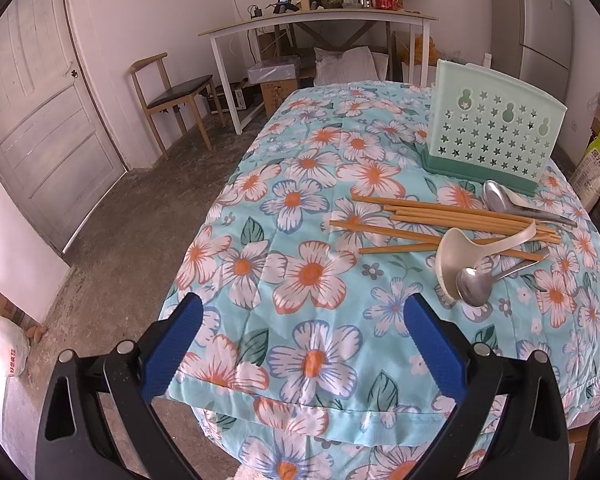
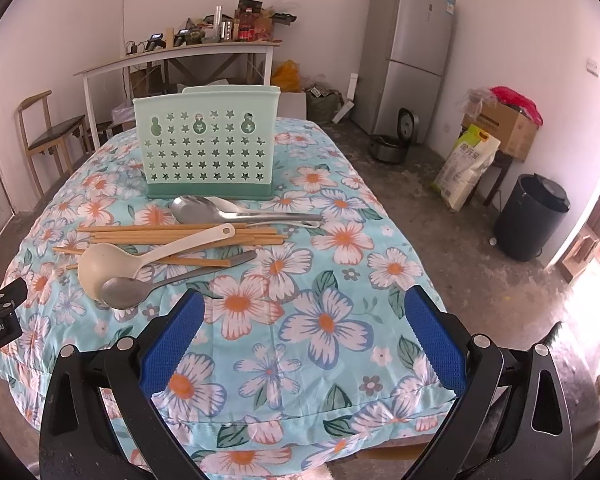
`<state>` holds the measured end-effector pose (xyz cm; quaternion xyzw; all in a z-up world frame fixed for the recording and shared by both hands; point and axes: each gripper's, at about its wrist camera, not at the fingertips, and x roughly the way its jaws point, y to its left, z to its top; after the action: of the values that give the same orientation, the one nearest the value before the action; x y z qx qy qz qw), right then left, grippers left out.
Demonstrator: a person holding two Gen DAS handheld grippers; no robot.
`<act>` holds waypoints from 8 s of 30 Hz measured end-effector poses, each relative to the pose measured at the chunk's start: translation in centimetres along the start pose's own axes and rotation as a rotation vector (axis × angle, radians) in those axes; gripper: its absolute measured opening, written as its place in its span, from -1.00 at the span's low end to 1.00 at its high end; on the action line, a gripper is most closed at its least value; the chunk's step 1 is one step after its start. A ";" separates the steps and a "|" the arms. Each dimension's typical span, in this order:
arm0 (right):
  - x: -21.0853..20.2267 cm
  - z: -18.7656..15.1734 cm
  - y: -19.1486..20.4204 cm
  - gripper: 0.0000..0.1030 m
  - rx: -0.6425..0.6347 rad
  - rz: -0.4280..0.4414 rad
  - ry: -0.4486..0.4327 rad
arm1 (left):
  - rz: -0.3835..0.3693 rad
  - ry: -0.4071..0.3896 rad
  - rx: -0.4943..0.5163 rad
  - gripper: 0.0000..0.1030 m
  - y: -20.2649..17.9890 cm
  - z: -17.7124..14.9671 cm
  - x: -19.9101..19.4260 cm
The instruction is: Organize utensils
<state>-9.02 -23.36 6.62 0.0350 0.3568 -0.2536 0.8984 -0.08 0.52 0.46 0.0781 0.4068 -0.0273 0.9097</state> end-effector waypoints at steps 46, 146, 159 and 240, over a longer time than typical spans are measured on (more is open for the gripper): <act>7.2 -4.2 0.4 0.85 -0.068 0.161 0.109 | -0.177 0.121 0.046 0.91 -3.1 -1.6 8.0; 4.0 -1.7 16.4 -0.04 -0.627 0.410 -0.117 | -0.812 -0.275 -0.391 -0.96 13.8 2.6 2.3; 5.0 0.3 14.7 -0.84 -0.507 0.463 -0.005 | -0.848 -0.330 -0.376 -0.96 13.8 4.1 2.7; 8.3 19.0 -0.8 -0.09 0.033 0.685 -0.169 | -0.710 -0.206 -0.103 0.41 2.1 6.0 6.4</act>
<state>7.52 -32.28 15.40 0.1460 0.2445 0.0550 0.9570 8.84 1.65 -0.11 -0.1170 0.3156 -0.3284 0.8826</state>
